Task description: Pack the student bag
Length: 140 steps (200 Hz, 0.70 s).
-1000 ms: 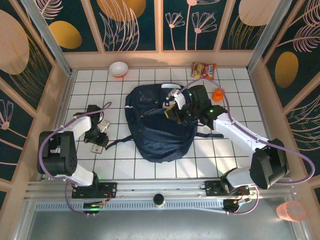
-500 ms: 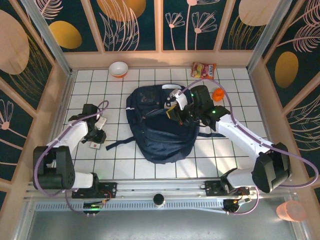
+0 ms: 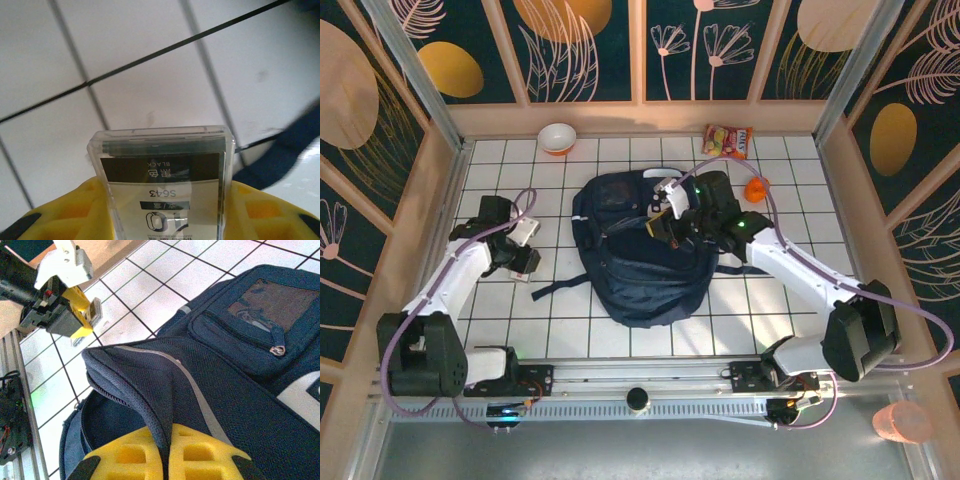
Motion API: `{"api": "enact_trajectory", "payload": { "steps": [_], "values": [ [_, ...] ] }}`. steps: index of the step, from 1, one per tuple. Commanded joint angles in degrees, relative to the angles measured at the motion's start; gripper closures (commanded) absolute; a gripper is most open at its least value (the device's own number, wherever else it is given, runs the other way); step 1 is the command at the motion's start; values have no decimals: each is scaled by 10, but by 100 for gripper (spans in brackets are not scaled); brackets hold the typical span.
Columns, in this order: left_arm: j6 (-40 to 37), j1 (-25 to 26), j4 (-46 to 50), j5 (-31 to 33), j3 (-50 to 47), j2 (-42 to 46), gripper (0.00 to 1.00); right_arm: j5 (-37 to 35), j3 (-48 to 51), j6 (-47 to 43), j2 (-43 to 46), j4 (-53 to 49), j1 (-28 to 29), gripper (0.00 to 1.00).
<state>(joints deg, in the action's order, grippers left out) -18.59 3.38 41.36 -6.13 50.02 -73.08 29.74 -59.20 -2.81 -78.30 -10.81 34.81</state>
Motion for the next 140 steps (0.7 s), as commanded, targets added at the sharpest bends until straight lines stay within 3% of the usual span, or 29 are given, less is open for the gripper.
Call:
{"api": "enact_trajectory", "payload": {
  "steps": [1, 62, 94, 140],
  "values": [
    [-43, 31, 13, -100, 19, 31, 61, 3, -37, 41, -7, 60, 8, 100],
    [-72, 94, -92, -265, 37, 137, 71, 6, -47, 80, -12, 89, 15, 100],
    [-87, 175, -174, -282, 35, 157, 71, 7, -50, 92, -13, 100, 18, 100],
    [-167, 284, -229, -285, 66, 85, 72, 12, -53, 100, -15, 100, 20, 100]
  ]
}}
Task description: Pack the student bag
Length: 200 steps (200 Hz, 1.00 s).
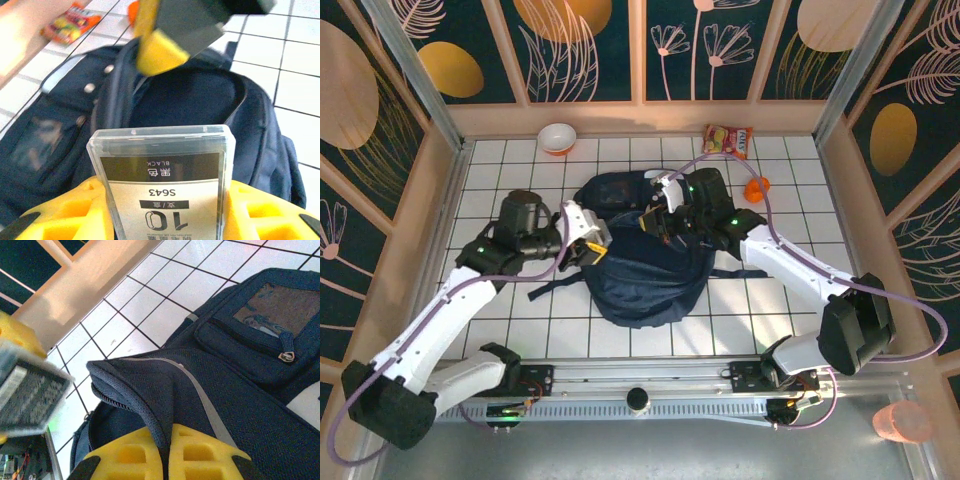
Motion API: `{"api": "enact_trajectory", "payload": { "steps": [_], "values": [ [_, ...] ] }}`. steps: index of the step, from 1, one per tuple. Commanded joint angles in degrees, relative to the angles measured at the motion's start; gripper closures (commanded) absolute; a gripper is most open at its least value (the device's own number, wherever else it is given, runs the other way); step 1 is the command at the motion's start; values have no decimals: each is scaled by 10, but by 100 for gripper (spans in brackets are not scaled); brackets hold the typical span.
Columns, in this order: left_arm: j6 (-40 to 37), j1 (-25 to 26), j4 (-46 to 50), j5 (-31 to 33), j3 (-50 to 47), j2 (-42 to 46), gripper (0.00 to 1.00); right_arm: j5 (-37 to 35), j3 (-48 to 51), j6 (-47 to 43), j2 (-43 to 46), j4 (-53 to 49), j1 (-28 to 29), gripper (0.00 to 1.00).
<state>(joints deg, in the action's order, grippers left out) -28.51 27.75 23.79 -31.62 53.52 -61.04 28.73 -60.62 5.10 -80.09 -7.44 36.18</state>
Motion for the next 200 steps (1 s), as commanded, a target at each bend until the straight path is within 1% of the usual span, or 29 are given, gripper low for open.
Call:
{"api": "enact_trajectory", "payload": {
  "steps": [1, 16, 29, 44, 55, 68, 80, 88, 96, 100, 106, 111, 148, 171, 200],
  "values": [
    [-70, 42, -54, -30, 35, -37, 72, 23, -39, 22, 2, 66, 6, 100],
    [-101, 65, -59, -20, 50, -66, 72, 24, -45, 23, 0, 61, 6, 100],
    [-134, 83, -65, 6, 58, -90, 69, 28, -51, 24, -1, 57, 6, 100],
    [-167, 103, -78, 45, 62, -112, 70, 30, -57, 25, -1, 56, 6, 100],
    [-179, 117, -98, 70, 60, -122, 70, 33, -60, 24, -1, 54, 6, 100],
    [-189, 127, -117, 81, 57, -135, 69, 36, -64, 23, -3, 53, 6, 100],
    [-205, 135, -111, 98, 59, -153, 65, 41, -68, 21, -5, 49, 6, 100],
    [-216, 139, -98, 114, 63, -166, 60, 43, -70, 20, -6, 46, 6, 100],
    [-218, 139, -88, 128, 64, -176, 51, 44, -72, 19, -7, 44, 6, 100],
    [-218, 140, -85, 134, 64, -180, 44, 44, -72, 18, -8, 43, 6, 100],
    [-213, 139, -84, 144, 62, -182, 32, 44, -73, 17, -7, 40, 6, 100],
    [-203, 139, -87, 150, 58, -180, 28, 44, -74, 15, -6, 39, 6, 100],
    [-127, 139, -152, 191, -4, -127, 21, 40, -80, 3, -3, 22, 2, 100],
    [-86, 138, -158, 217, -30, -98, 22, 41, -79, 0, 3, 16, -1, 100],
    [-22, 137, -185, 215, -65, -41, 23, 43, -78, -19, 13, -8, -2, 100]
  ]
}}
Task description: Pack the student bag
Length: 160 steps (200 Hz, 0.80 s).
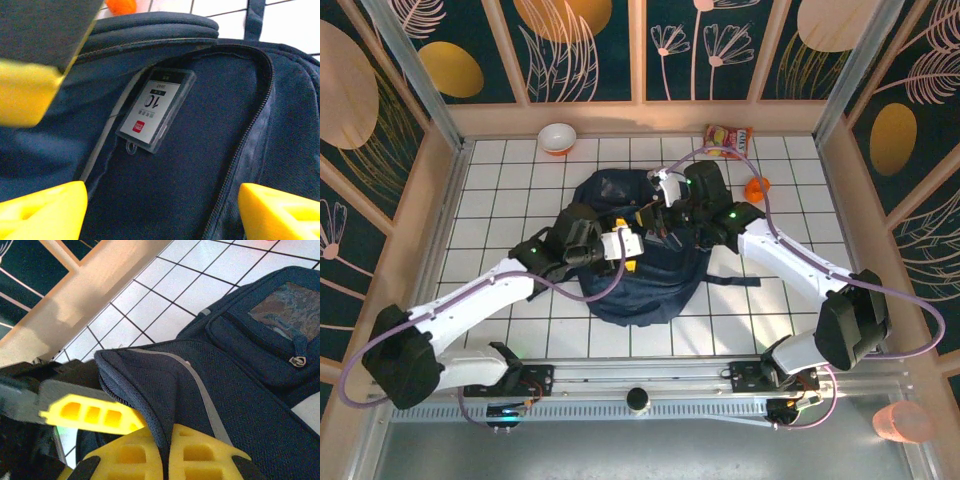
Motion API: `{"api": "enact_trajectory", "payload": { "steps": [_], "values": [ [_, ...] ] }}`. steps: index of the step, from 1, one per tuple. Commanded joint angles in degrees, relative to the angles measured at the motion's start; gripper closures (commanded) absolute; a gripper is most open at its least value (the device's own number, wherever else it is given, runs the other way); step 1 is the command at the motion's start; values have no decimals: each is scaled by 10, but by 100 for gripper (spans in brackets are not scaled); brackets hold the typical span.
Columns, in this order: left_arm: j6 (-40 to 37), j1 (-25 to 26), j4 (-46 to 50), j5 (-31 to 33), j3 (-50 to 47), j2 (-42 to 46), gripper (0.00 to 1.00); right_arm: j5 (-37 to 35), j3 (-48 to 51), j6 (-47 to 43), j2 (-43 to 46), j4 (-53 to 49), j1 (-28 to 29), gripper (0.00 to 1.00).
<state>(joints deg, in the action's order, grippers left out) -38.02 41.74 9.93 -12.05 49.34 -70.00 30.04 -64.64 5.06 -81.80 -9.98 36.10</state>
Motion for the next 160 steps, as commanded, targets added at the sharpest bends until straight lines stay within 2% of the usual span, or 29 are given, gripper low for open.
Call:
{"api": "enact_trajectory", "payload": {
  "steps": [1, 34, 44, 70, 90, 112, 132, 160],
  "values": [
    [75, -2, -49, 20, -25, 50, 22, 30, -37, -20, 31, 16, -1, 100],
    [196, -12, -75, 17, -47, 94, 20, 34, -27, -104, 57, -43, -1, 100],
    [224, -33, -70, -22, -58, 110, 20, 35, -22, -154, 67, -69, -1, 100],
    [278, -124, -117, -156, -130, 174, 20, 40, 2, -299, 89, -136, -6, 100],
    [243, -156, -98, -208, -151, 185, 20, 60, 12, -356, 89, -165, -20, 100],
    [161, -159, -35, -262, -146, 134, 24, 102, 15, -388, 81, -173, -31, 100],
    [102, -159, 0, -276, -135, 87, 26, 124, 15, -392, 78, -168, -32, 100],
    [67, -160, -4, -272, -129, 54, 26, 129, 25, -396, 85, -154, -34, 100]
  ]
}}
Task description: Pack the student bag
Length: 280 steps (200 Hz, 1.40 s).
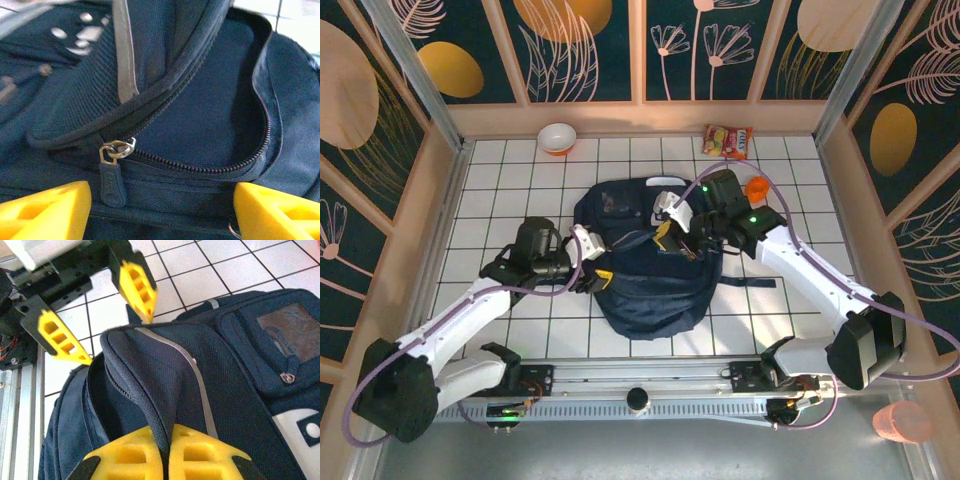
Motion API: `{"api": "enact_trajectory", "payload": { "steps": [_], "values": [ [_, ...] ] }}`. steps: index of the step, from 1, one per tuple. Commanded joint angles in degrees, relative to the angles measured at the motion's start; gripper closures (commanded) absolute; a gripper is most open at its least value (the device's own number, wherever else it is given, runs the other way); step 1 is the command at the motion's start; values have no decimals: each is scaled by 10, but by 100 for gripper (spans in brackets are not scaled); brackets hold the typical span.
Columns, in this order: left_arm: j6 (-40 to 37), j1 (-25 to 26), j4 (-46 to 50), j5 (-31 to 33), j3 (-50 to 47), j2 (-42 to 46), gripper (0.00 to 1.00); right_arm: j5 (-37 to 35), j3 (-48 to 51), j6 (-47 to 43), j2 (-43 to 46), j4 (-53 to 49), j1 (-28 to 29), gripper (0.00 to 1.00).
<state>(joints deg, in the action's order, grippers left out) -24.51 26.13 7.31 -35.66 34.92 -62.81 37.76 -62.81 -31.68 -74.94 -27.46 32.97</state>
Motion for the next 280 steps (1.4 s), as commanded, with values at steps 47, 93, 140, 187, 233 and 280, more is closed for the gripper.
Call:
{"api": "enact_trajectory", "payload": {
  "steps": [47, 93, 140, 187, 233, 280],
  "values": [
    [-52, -3, -8, -34, 17, -21, 25, 50, 9, -34, 11, 10, -6, 100],
    [-48, -3, -16, -85, 15, -34, 44, 30, 12, -19, 11, 13, -12, 100],
    [-43, -3, -6, -74, 7, -13, 55, 6, 23, 12, 8, 43, -12, 100],
    [46, -3, -79, -54, -21, -4, 49, 10, 32, 6, 12, 48, -13, 100],
    [79, -3, -92, -43, -29, 1, 49, 5, 37, 1, 22, 42, -13, 100],
    [86, -15, -102, -41, -38, 8, 70, 4, 47, -6, 31, 32, -13, 100]
  ]
}}
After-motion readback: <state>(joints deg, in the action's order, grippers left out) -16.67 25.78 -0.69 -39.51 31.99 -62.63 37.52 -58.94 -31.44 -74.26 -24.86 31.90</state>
